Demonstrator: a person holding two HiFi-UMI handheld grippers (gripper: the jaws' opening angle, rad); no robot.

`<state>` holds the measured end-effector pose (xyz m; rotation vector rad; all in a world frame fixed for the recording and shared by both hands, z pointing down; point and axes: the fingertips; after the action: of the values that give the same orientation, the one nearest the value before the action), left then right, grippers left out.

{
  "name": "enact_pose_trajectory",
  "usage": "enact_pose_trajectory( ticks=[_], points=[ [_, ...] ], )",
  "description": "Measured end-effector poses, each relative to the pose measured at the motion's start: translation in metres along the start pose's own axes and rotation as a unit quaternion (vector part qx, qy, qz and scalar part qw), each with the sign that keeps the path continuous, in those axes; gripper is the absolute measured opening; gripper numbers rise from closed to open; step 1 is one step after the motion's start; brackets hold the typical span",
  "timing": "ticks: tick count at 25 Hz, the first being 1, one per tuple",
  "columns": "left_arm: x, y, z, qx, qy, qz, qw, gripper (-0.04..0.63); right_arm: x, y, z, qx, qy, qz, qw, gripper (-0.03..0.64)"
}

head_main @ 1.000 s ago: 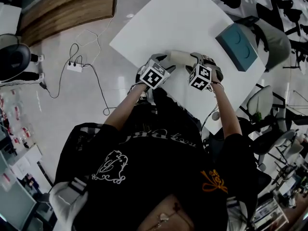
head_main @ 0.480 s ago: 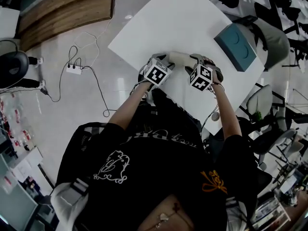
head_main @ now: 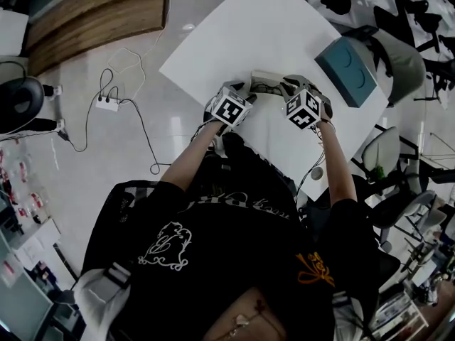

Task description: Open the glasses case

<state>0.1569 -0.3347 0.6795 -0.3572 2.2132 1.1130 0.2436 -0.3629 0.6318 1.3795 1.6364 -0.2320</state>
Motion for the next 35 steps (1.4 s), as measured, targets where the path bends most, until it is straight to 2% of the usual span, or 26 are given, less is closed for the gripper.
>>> enact_pose_trajectory(
  ticks=[3,7,14,16,19,23,26,29,31,35],
  points=[
    [-0.001,0.001,0.002,-0.007,0.001,-0.005,1.0,0.232,-0.011,-0.001,0.01,-0.026,0.003,-0.01,1.0,0.066],
    [-0.003,0.004,0.003,-0.033,-0.001,-0.02,0.9992,0.23,-0.027,-0.003,0.021,-0.042,0.01,-0.023,0.999,0.081],
    [-0.002,0.004,0.0,-0.034,-0.004,-0.008,0.9994,0.218,-0.046,0.0,0.029,-0.096,0.005,-0.044,0.994,0.121],
    [-0.001,0.005,0.0,-0.034,-0.003,-0.005,0.9994,0.215,-0.048,0.001,0.025,-0.115,-0.007,-0.054,0.992,0.202],
    [0.002,0.005,0.002,-0.029,0.0,-0.002,0.9996,0.216,-0.048,0.0,0.021,-0.123,-0.009,-0.064,0.99,0.219],
    [0.01,0.011,0.008,-0.009,0.016,0.003,0.9998,0.216,-0.032,-0.007,0.016,-0.144,-0.017,-0.05,0.988,0.235],
    [0.021,0.013,0.019,-0.014,0.032,0.017,0.9993,0.216,-0.012,-0.013,0.015,-0.17,-0.009,-0.027,0.985,0.235],
    [0.035,0.014,0.027,-0.025,0.038,0.03,0.9985,0.216,0.01,-0.021,0.015,-0.209,0.009,-0.004,0.978,0.235],
    [0.047,0.013,0.036,-0.037,0.046,0.045,0.9973,0.216,0.024,-0.026,0.015,-0.246,0.021,0.013,0.969,0.235],
    [0.072,0.015,0.057,-0.072,0.055,0.068,0.9935,0.216,0.055,-0.04,0.01,-0.337,0.045,0.054,0.939,0.227]
  ],
)
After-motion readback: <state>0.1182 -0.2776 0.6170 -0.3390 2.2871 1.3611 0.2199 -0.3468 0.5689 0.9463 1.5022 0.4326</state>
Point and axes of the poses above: the fingertips, and each gripper's own axes: x backward along the fingers, z to its right, y out of its underside, and after that the axes turned 15 degrees about y, right-handed
